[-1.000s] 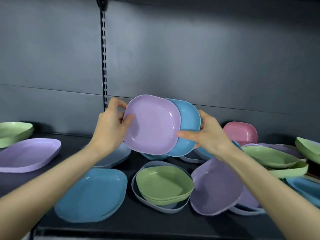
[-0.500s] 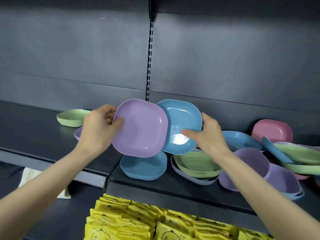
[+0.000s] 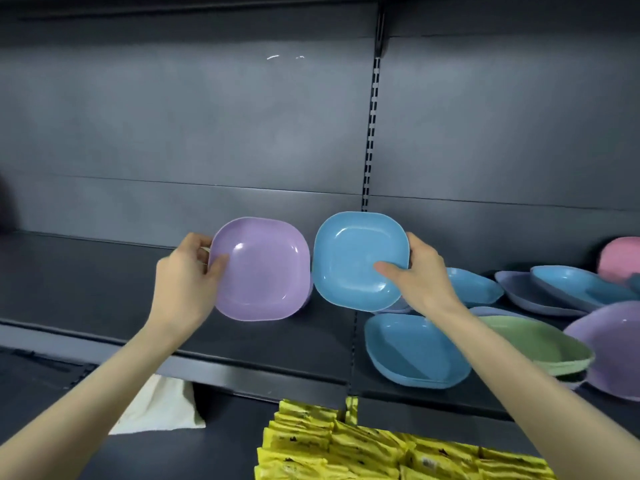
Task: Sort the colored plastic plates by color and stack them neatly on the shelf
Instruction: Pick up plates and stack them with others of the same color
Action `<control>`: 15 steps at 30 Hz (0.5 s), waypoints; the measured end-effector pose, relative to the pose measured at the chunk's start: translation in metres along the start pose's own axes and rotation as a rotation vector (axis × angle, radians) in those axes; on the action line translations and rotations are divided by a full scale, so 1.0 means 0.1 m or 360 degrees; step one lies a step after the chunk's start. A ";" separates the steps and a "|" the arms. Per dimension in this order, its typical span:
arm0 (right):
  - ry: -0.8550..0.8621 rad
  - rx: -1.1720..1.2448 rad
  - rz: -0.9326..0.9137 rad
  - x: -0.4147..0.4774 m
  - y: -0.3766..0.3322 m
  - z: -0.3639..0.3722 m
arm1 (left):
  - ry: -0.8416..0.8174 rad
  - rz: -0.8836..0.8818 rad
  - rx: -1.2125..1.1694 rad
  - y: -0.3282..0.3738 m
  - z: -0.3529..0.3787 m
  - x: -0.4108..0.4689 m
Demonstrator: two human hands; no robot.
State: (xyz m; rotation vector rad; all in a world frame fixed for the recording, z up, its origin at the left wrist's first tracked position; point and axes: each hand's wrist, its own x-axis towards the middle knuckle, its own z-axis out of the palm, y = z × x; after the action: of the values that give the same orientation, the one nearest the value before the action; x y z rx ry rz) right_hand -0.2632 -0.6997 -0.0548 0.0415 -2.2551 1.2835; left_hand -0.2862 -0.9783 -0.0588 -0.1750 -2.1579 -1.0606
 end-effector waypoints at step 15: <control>0.0057 -0.0104 0.0204 0.49 0.13 0.54 | -0.0438 -0.0291 -0.0225 -0.83 0.79 0.80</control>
State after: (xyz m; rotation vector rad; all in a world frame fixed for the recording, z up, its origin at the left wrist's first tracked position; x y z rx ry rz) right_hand -0.3323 -0.7245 -0.0639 -0.1510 -2.2992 1.2638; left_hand -0.4218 -0.9888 -0.0920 -0.2020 -2.3791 -1.3625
